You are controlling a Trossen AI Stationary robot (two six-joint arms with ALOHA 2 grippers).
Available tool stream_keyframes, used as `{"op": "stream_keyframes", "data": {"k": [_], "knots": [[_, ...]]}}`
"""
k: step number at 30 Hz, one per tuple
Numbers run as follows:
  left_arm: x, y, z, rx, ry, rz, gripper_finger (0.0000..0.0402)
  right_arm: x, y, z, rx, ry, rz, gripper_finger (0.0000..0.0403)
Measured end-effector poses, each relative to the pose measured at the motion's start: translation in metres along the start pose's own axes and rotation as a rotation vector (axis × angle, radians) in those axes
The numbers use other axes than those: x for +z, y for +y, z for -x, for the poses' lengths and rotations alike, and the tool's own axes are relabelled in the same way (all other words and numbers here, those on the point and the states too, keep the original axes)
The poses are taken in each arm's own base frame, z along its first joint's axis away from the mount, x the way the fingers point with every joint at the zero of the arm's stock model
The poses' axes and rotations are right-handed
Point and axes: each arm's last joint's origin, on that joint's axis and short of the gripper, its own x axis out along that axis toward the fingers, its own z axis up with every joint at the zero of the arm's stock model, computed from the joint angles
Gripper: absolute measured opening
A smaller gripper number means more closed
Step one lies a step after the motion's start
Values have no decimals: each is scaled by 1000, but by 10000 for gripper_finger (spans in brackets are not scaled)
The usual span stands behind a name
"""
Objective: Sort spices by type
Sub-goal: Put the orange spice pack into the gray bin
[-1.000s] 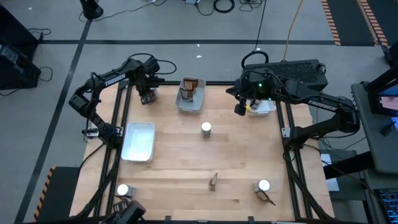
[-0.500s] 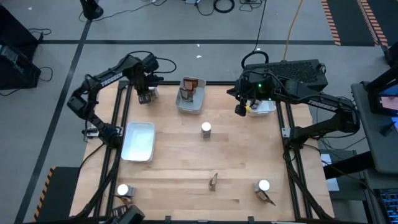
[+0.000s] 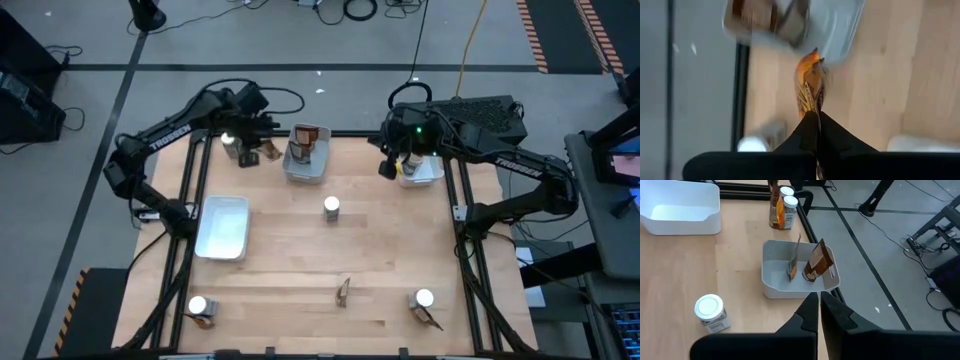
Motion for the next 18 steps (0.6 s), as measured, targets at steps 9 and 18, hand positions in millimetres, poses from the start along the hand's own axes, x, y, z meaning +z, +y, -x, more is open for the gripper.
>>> {"op": "stream_keyframes", "data": {"k": [9,18], "knots": [[40,-26,-7,93,-136,-216,0,0,-4,0,-12,-3,-9,0],[56,-23,-42,100,-86,-249,0,-1,-4,0,-10,2,-14,0]]}}
